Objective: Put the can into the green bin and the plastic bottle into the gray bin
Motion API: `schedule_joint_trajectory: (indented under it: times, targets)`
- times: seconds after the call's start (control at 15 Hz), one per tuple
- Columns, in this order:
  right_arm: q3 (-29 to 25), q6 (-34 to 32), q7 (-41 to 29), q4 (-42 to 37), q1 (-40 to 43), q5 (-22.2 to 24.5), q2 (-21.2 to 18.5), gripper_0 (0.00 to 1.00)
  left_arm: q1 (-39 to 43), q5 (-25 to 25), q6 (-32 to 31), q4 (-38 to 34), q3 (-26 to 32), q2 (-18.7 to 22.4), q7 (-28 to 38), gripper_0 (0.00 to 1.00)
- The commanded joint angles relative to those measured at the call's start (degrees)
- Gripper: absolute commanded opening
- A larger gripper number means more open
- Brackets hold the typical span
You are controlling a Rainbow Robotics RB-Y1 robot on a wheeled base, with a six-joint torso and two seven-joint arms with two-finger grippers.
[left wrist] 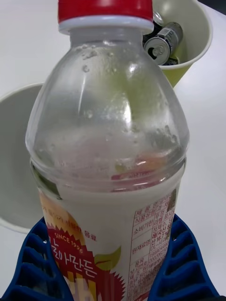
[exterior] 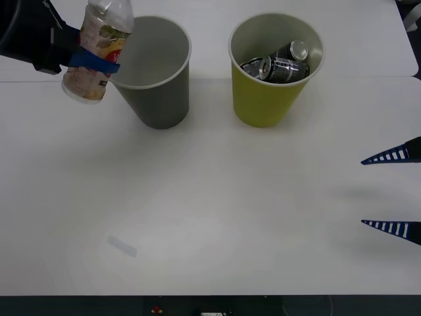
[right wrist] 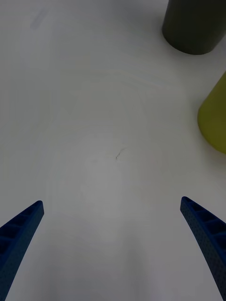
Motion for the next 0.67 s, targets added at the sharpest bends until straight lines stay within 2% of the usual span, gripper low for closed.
schedule_joint_trajectory:
  times: [0.07,0.4,0.67]
  targets:
    - [0.0,0.0,0.0,0.0,0.0,0.0,0.0,1.00,-8.3,-0.4,-0.5,6.6,-6.8,-1.0,-0.1,0.00]
    - [0.0,0.0,0.0,0.0,0.0,0.0,0.0,1.00,-20.9,-3.2,-0.5,20.7,-17.4,-7.0,-0.5,0.00]
    - [0.0,0.0,0.0,0.0,0.0,0.0,0.0,1.00,-25.4,-9.8,-0.5,27.8,-19.5,-12.6,-0.4,0.00]
